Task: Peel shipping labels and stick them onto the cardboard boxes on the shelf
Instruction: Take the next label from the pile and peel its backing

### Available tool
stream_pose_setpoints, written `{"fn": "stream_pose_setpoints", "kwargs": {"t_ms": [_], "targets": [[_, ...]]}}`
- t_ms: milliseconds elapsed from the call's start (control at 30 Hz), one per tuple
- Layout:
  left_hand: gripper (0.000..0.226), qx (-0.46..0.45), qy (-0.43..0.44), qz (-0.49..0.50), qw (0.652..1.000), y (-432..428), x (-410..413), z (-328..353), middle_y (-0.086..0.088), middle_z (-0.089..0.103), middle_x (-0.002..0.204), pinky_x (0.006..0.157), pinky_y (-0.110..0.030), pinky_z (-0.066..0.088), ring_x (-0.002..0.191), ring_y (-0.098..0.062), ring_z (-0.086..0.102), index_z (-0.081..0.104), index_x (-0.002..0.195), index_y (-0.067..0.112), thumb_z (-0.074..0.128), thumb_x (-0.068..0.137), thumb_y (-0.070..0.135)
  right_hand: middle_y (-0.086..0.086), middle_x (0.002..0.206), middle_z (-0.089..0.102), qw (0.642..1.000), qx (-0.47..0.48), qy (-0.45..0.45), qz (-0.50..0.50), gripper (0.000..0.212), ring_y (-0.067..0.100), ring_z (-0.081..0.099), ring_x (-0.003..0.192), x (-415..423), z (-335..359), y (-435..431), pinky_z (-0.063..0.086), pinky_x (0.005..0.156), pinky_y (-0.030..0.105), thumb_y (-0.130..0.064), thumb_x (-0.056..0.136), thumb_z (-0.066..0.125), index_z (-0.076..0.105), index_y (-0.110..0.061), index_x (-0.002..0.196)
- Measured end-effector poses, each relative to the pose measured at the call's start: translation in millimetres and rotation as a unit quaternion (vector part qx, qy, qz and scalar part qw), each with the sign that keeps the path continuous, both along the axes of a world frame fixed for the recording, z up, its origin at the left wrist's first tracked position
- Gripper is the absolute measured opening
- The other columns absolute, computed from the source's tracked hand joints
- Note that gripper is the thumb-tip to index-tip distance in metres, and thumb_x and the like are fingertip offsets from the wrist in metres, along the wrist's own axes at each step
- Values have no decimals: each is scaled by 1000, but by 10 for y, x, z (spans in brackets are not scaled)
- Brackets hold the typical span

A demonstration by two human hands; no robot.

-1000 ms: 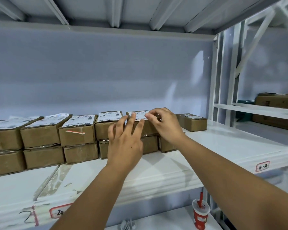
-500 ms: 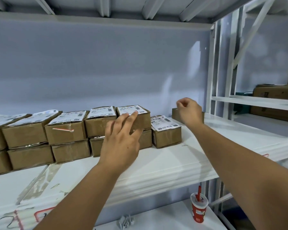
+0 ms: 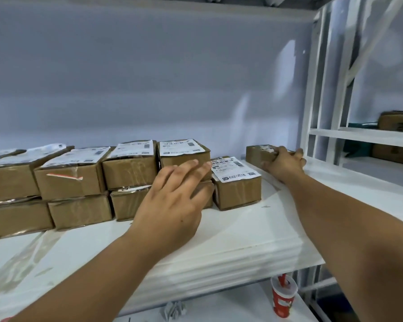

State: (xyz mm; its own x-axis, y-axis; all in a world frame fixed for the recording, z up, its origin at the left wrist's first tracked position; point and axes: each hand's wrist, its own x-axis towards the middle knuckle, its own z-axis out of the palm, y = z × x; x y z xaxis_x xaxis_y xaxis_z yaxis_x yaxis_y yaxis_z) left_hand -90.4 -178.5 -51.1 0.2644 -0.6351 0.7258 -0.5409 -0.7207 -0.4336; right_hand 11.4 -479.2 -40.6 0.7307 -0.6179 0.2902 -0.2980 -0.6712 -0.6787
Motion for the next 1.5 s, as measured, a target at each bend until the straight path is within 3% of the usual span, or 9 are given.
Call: {"fn": "stream_pose_setpoints", "kwargs": {"t_ms": [167, 300, 433, 533, 900, 1033, 1133, 1300, 1500], "targets": [[40, -13, 12, 19, 1000, 42, -39, -16, -8, 54, 134, 98, -42, 29, 124, -27, 38, 68, 104, 15, 43, 73, 15, 19, 138, 20, 998, 34, -52, -10, 43, 38, 36, 122, -96, 20, 35, 36, 106, 43, -29, 83, 66, 47, -20, 120], [38, -20, 25, 7, 999, 35, -14, -40, -6, 58, 130, 97, -41, 30, 122, -25, 41, 70, 99, 15, 43, 72, 16, 12, 130, 24, 979, 108, -171, -26, 42, 34, 46, 106, -288, 86, 178, 39, 88, 29, -30, 77, 66, 44, -21, 112], [38, -34, 47, 2, 998, 54, 2, -51, -5, 60, 127, 96, -40, 30, 120, -25, 43, 70, 98, 16, 42, 72, 19, 2, 120, 23, 954, 133, -268, 29, 49, 18, 55, 85, -525, 304, 511, 38, 83, 19, -37, 71, 74, 47, -25, 110], [39, -44, 62, 10, 997, 55, -7, -49, -5, 61, 125, 96, -40, 30, 119, -24, 43, 71, 98, 16, 42, 72, 21, -1, 114, 23, 957, 111, -254, 80, 48, 1, 49, 74, -687, 406, 740, 43, 87, 20, -38, 71, 76, 52, -27, 111], [40, -79, 54, 36, 995, 82, -62, -7, -5, 63, 112, 89, -36, 32, 113, -24, 42, 65, 102, 13, 41, 70, 20, -4, 117, 27, 969, 64, -207, 115, 52, 6, 52, 84, -1111, 342, 1109, 50, 89, 34, -68, 73, 62, 58, -33, 111], [42, -83, 55, 41, 994, 96, -75, 0, -5, 62, 109, 89, -37, 32, 111, -26, 42, 64, 101, 13, 37, 70, 20, -1, 121, 39, 961, 70, -217, 154, 37, 9, 50, 90, -1128, 314, 1131, 41, 83, 25, -55, 85, 57, 55, -29, 112], [42, -82, 54, 47, 994, 93, -83, 9, -5, 62, 108, 89, -36, 32, 111, -25, 42, 63, 101, 13, 36, 70, 20, 1, 122, 51, 956, 73, -216, 186, 37, 14, 52, 102, -1099, 285, 1147, 45, 89, 32, -56, 87, 53, 50, -30, 113], [39, -89, 52, 52, 993, 93, -87, 20, -3, 61, 108, 88, -37, 37, 110, -24, 43, 61, 102, 14, 38, 70, 17, 3, 129, 37, 948, 96, -257, 163, 47, 14, 43, 106, -1167, 228, 1237, 34, 88, 25, -52, 89, 52, 40, -30, 130], [37, -134, 78, 83, 984, 184, -231, 97, -5, 63, 106, 79, -40, 47, 101, -28, 55, 63, 99, 14, 65, 62, 11, 7, 111, 52, 880, -142, -424, 158, 31, 22, 47, 103, -1319, 283, 1649, 38, 89, 29, -20, 82, 57, 59, -15, 112]]}}
